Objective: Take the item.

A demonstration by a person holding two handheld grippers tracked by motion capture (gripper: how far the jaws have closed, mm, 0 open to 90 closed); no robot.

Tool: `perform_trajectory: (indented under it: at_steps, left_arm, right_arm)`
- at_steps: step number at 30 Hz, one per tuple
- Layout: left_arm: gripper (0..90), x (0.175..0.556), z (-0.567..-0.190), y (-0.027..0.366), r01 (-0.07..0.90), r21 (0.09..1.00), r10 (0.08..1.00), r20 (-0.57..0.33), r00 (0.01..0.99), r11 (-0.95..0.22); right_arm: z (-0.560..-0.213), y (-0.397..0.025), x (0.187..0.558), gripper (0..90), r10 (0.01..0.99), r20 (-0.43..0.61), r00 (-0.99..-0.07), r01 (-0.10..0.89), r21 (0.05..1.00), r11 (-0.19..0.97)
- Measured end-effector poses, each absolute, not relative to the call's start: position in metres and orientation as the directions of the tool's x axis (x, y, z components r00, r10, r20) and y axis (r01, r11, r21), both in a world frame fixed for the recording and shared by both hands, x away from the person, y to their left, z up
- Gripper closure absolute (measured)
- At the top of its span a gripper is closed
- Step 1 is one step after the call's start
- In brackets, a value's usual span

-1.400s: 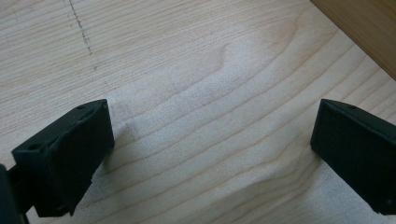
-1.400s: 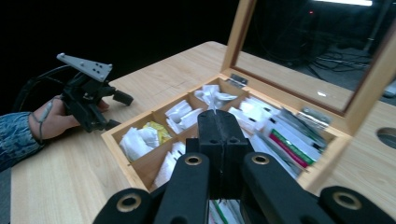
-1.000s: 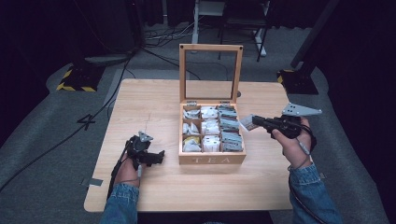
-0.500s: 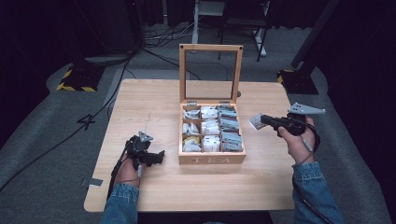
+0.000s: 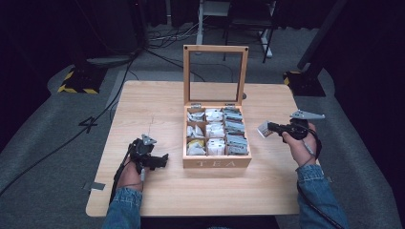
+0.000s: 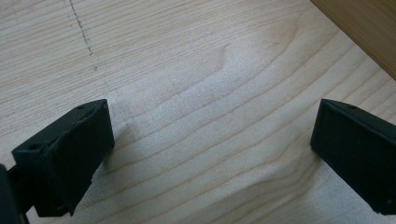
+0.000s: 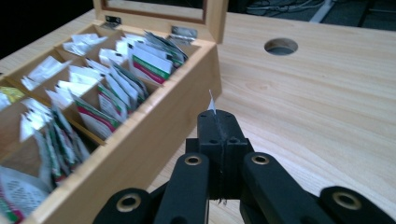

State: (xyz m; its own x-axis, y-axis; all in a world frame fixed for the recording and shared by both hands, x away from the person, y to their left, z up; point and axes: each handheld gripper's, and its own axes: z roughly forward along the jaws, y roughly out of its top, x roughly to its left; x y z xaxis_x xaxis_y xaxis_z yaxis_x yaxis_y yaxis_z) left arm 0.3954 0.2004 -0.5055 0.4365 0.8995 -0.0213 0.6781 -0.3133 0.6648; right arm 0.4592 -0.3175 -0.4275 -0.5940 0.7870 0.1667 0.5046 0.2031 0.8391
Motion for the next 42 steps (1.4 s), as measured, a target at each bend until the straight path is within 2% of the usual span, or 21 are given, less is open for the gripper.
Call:
perform_trajectory:
  at_steps: [9, 30, 36, 42]
  left_arm:
    - [0.0, 0.395, -0.505, 0.2, 0.678, 0.665, 0.899, -0.021, 0.436, -0.313]
    - [0.0, 0.395, -0.505, 0.2, 0.678, 0.665, 0.899, -0.021, 0.437, -0.314]
    - [0.0, 0.395, -0.505, 0.2, 0.678, 0.665, 0.899, -0.021, 0.437, -0.314]
    - [0.0, 0.395, -0.505, 0.2, 0.678, 0.665, 0.899, -0.021, 0.437, -0.313]
  right_arm:
    - [-0.446, -0.323, 0.466, 90.0, 0.804, 0.191, -0.563, 0.548, 0.815, 0.19]
    - [-0.462, -0.33, 0.471, 89.6, 0.836, 0.226, -0.499, 0.628, 0.759, 0.17]
    - [-0.466, -0.333, 0.472, 75.2, 0.855, 0.239, -0.461, 0.649, 0.748, 0.14]
    - [-0.474, -0.34, 0.476, 53.8, 0.884, 0.227, -0.408, 0.646, 0.757, 0.104]
